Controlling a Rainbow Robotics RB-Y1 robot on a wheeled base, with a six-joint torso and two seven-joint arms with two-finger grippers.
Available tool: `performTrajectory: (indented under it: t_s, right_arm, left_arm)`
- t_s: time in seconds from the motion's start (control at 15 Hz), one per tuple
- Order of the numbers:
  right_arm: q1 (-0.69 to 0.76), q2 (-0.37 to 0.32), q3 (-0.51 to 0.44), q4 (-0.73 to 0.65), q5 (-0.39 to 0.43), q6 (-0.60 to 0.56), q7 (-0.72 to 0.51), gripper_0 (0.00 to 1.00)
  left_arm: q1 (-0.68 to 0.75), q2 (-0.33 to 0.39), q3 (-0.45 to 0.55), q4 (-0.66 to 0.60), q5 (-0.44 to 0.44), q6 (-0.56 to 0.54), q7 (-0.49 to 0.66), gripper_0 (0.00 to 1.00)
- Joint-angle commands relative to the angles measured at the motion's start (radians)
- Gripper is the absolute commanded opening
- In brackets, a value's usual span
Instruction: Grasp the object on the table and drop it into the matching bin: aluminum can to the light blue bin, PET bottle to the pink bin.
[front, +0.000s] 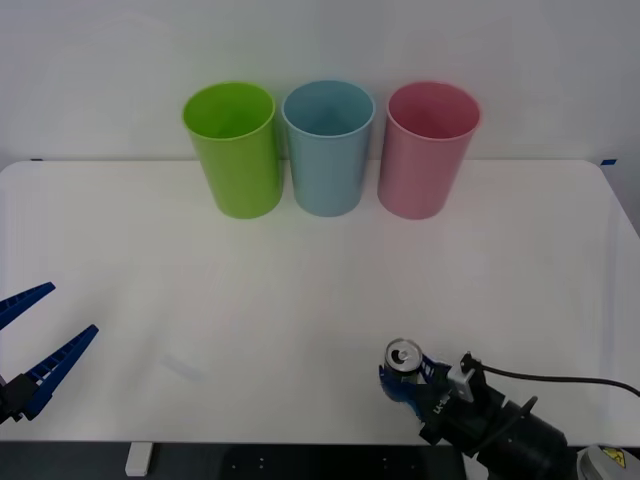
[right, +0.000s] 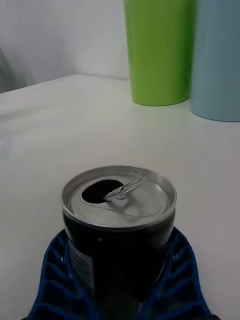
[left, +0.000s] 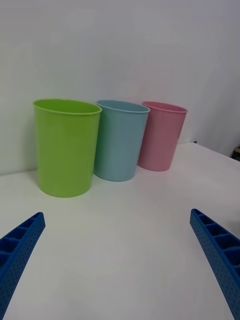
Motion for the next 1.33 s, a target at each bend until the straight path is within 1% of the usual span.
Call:
performTrajectory:
  t_s: [0.07,0.33,0.53,0.93,1.2,1.33]
  right_arm:
    - [-0.007,0.0,-0.003,-0.001,-0.01,0.001,-0.005,0.0]
    - [-0.014,-0.008,-0.025,-0.022,-0.024,-0.005,-0.025,0.0]
    - [-0.014,-0.023,-0.035,-0.085,-0.029,-0.003,-0.129,0.0]
    - [-0.024,-0.043,-0.077,-0.217,-0.027,-0.015,-0.284,0.0]
    - [-0.053,-0.08,-0.115,-0.297,-0.026,-0.02,-0.399,0.0]
    - [-0.08,-0.092,-0.138,-0.321,-0.027,-0.02,-0.422,0.0]
  left_arm:
    - [0.0,0.0,0.0,0.0,0.0,0.0,0.0,1.0]
    - [0.0,0.0,0.0,0.0,0.0,0.0,0.0,1.0]
    - [0.0,0.0,0.0,0.0,0.0,0.0,0.0,1.0]
    - [0.0,0.0,0.0,0.0,0.0,0.0,0.0,1.0]
    - [0.0,0.0,0.0,0.0,0.0,0.0,0.0,1.0]
    - [0.0,0.0,0.0,0.0,0.0,0.0,0.0,1.0]
